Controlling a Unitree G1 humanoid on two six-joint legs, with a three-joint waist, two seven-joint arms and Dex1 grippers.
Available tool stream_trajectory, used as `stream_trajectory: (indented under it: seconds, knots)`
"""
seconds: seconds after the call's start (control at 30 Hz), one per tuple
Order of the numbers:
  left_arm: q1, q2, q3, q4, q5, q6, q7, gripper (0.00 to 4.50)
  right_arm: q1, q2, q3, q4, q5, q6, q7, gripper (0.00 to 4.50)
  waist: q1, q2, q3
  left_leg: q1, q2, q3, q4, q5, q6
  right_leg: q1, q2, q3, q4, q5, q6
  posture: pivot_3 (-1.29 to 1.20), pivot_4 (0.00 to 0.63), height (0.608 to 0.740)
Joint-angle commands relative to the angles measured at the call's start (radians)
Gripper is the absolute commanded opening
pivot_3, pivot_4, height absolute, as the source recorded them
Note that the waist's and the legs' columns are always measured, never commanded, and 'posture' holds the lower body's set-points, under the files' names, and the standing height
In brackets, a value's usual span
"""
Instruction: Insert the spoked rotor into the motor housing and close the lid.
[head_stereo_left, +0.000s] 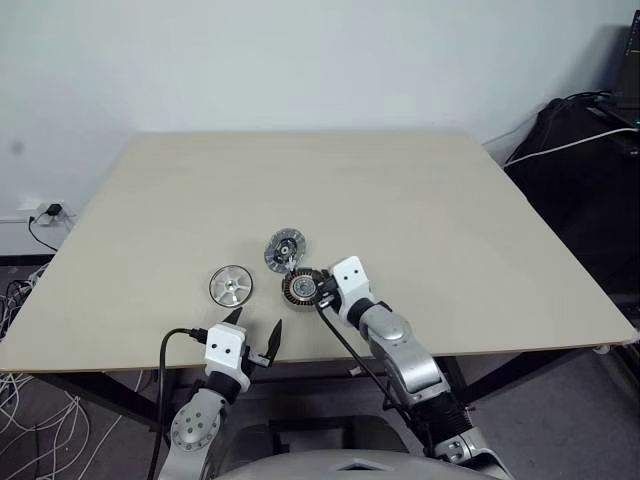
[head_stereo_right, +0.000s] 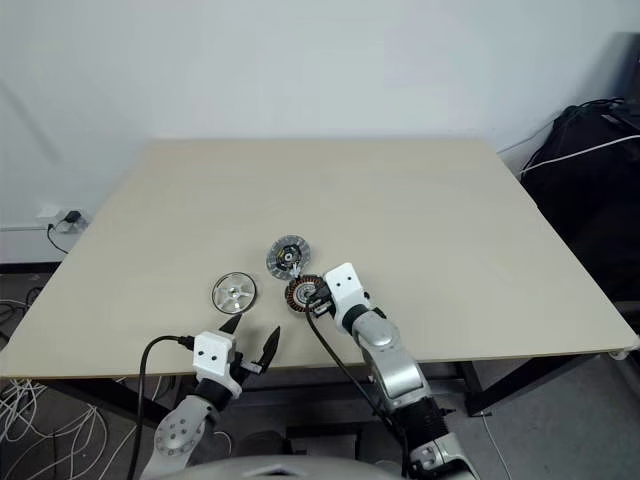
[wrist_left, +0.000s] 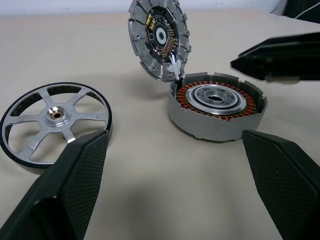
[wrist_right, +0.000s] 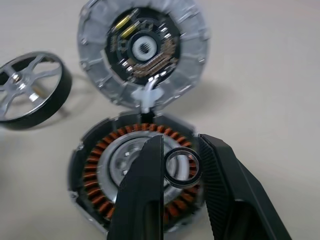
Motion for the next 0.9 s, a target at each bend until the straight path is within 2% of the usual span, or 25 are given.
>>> stream_trajectory:
  seconds: [0.03,0.9]
  knots:
    - [-0.008,-0.003,-0.001,-0.003,-0.004,-0.022,-0.001,4.5,-0.041,0.017,0.007,0.025,-0.006,-0.015,0.01,0.71,0.0,0.0,0.0,0.0,0.0,0.0,0.0,0.0,0.0,0.0,0.0,0.0,0.0,0.0,0.0,0.0,0.0,0.74]
    - [0.009,0.004,-0.016,-0.084,0.001,0.035,0.006,4.5,-0.143,0.072,0.005,0.226,-0.023,-0.091,0.016,0.71,-0.001,0.001,0.0,0.0,0.0,0.0,0.0,0.0,-0.001,0.0,0.0,0.0,0.0,0.0,0.0,0.0,0.0,0.74]
